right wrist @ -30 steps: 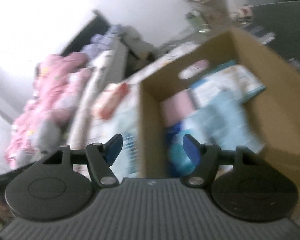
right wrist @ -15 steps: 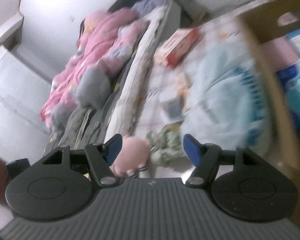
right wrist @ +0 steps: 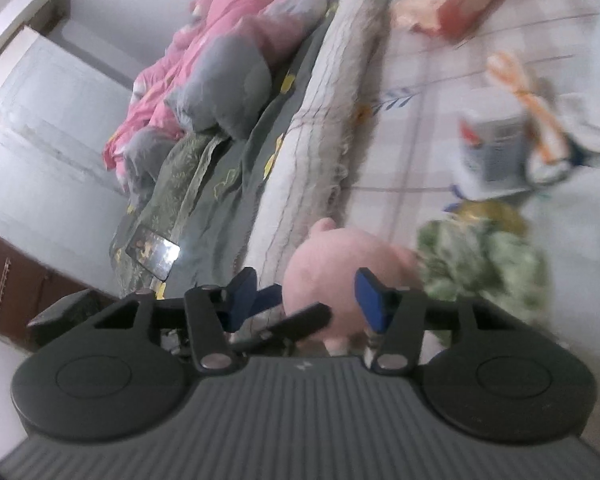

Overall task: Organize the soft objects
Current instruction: 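Move the right gripper back to the pink plush toy on the bed, then grasp the pink plush toy by its head with the right gripper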

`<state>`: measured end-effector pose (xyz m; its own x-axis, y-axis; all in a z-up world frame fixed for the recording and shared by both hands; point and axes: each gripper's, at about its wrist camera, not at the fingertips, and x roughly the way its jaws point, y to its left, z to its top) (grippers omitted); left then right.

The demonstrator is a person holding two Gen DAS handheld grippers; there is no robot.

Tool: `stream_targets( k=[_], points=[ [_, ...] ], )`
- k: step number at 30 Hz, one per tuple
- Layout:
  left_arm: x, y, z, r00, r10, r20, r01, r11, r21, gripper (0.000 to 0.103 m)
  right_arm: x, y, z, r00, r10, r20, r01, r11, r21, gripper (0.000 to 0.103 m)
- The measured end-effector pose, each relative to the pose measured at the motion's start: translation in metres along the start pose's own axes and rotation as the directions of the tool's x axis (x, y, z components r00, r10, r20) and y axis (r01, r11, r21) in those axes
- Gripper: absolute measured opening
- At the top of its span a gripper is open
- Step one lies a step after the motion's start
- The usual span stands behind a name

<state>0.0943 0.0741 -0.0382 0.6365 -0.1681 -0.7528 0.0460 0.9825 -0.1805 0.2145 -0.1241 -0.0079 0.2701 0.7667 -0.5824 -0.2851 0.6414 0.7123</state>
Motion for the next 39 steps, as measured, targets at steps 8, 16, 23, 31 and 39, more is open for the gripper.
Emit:
stream_targets(
  k=[8,16,23,31,39],
  points=[
    [-0.001,-0.004,0.003,0.999,-0.031,0.012,0.031,0.999,-0.009,0.073,0.033,0.005,0.017,0.998,-0.063,-0.005,0.063,0.997,-0.048,0.046],
    [-0.015,-0.020,0.001,0.991,-0.115,0.068,0.115,0.993,0.017,0.076,0.014,-0.017,0.009,0.996,-0.083,-0.010,0.083,0.996,0.012,0.047],
    [-0.020,-0.035,0.000,0.979,-0.148,0.137,0.141,0.988,0.063,0.079,0.000,-0.024,0.011,0.995,-0.098,-0.002,0.098,0.995,0.029,0.055],
    [-0.023,-0.041,-0.002,0.961,-0.211,0.179,0.199,0.976,0.085,0.081,0.000,-0.008,0.024,0.990,-0.142,0.001,0.142,0.989,-0.032,0.070],
    [-0.023,-0.048,-0.007,0.937,-0.275,0.215,0.252,0.959,0.128,0.083,0.012,0.002,0.030,0.976,-0.212,-0.048,0.205,0.972,-0.114,0.075]
  ],
)
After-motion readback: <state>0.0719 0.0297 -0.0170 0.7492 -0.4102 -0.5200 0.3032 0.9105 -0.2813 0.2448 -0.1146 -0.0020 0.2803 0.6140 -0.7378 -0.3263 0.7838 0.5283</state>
